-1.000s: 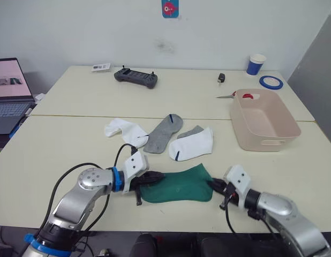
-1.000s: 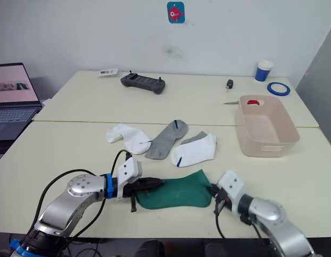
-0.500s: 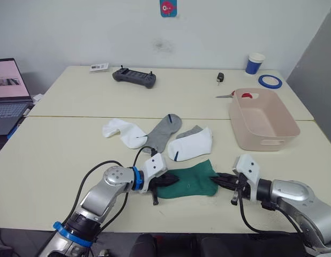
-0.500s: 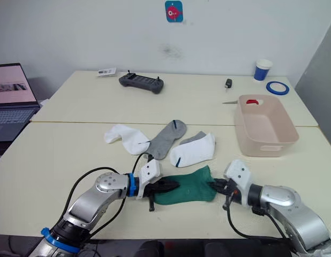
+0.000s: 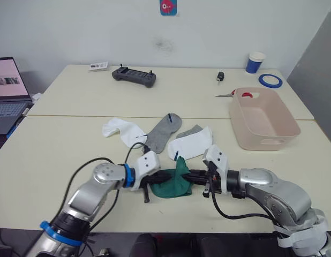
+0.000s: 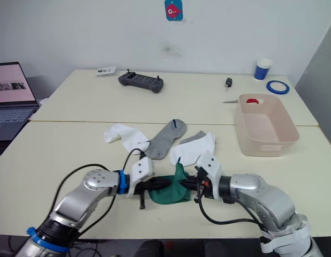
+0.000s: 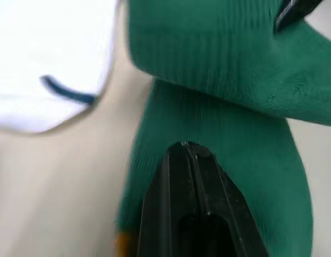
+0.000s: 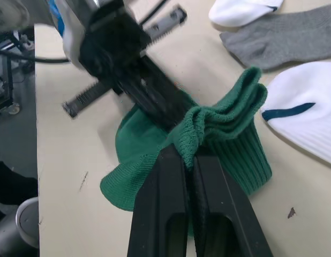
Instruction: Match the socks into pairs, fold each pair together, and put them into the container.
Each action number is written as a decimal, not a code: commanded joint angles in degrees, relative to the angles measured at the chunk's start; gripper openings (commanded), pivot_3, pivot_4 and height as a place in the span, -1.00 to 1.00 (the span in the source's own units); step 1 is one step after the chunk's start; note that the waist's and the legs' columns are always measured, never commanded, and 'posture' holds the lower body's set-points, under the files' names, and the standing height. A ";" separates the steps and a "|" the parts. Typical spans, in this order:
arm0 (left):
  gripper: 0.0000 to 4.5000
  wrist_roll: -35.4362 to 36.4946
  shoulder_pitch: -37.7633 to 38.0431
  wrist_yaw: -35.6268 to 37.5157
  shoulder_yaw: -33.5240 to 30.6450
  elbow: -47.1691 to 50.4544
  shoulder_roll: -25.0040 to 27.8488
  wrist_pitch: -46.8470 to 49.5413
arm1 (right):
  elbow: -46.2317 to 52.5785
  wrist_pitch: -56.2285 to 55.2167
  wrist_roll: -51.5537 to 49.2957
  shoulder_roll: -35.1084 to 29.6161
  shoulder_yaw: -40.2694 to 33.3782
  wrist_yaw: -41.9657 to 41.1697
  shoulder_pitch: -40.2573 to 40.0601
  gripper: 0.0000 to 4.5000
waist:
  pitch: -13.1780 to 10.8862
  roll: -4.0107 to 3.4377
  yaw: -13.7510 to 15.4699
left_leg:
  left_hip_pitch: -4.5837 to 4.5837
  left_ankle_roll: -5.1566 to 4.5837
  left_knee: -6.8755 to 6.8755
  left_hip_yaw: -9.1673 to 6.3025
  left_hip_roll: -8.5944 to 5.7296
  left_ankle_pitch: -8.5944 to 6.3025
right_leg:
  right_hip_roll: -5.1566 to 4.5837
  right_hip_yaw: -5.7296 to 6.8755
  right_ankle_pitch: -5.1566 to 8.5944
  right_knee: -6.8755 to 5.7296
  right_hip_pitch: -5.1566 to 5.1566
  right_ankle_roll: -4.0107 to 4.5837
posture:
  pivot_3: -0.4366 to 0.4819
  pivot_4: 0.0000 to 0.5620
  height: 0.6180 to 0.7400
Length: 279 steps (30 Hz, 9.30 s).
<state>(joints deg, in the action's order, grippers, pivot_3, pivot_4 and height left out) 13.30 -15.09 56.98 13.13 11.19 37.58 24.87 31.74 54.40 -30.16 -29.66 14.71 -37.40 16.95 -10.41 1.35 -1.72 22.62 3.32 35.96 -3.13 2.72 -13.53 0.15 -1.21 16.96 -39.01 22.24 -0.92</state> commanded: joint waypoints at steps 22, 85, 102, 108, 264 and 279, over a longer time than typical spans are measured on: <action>-1.00 5.23 6.94 -5.33 -10.34 1.71 -0.86 3.85 | -9.34 -3.11 7.35 5.34 12.59 -1.62 6.79 -0.99 | 0.01 -0.02 -0.11 | 0.03 0.00 0.02 -0.09 0.05 0.00 | 0.02 0.07 0.00 -0.04 0.03 0.00 | -0.05 -0.47 1.00; -1.00 9.85 -0.45 9.75 -4.82 10.17 9.78 2.93 | -17.11 -35.15 30.58 -1.02 23.67 -16.51 7.12 -0.99 | 0.00 -0.02 -0.01 | 0.05 0.01 0.09 -0.08 0.02 0.01 | 0.01 0.11 -0.03 -0.03 0.02 0.03 | -0.05 -0.47 1.00; -1.00 -1.72 1.50 12.26 -1.39 -4.28 13.75 -10.31 | -9.24 -29.24 29.20 -2.44 16.90 -16.88 4.31 -0.99 | 0.01 -0.04 -0.02 | -0.11 -0.01 0.10 -0.06 0.04 0.02 | 0.06 0.07 -0.09 -0.12 -0.06 0.13 | -0.05 -0.47 1.00; -1.00 11.72 0.32 13.93 -8.86 6.90 15.60 2.56 | -5.90 -21.82 23.64 0.13 11.12 -15.95 6.57 -0.99 | -0.02 -0.04 -0.09 | -0.03 -0.01 0.09 -0.12 0.16 0.02 | 0.19 0.10 -0.10 -0.17 0.04 0.15 | -0.05 -0.47 1.00; 1.00 15.07 -24.27 -5.07 -3.22 8.28 -9.85 9.93 | -94.52 -84.74 57.06 -17.09 9.42 -16.75 50.50 -0.13 | 0.17 -0.14 -0.39 | 0.20 -0.04 0.05 1.64 0.76 0.00 | 0.84 -1.57 -0.42 -0.09 1.01 0.55 | -0.05 -0.47 1.00; 1.00 12.12 -22.65 -1.99 -3.62 6.33 -6.86 7.85 | -74.75 -73.07 48.08 -26.03 2.92 -42.61 53.13 0.99 | 0.13 -0.23 0.05 | 0.19 -0.06 0.09 1.59 0.76 -0.01 | 0.82 -1.48 -0.43 -0.18 1.00 0.54 | -0.05 -0.47 1.00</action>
<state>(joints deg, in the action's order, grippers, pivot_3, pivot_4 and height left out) 25.62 -38.02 54.49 10.30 16.97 30.06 33.88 -47.71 -20.00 19.62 -53.54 20.21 -77.91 69.86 -10.28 1.12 -1.67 22.82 3.25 36.03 -1.55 3.48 -13.55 0.97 -2.68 16.52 -39.20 23.24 -0.38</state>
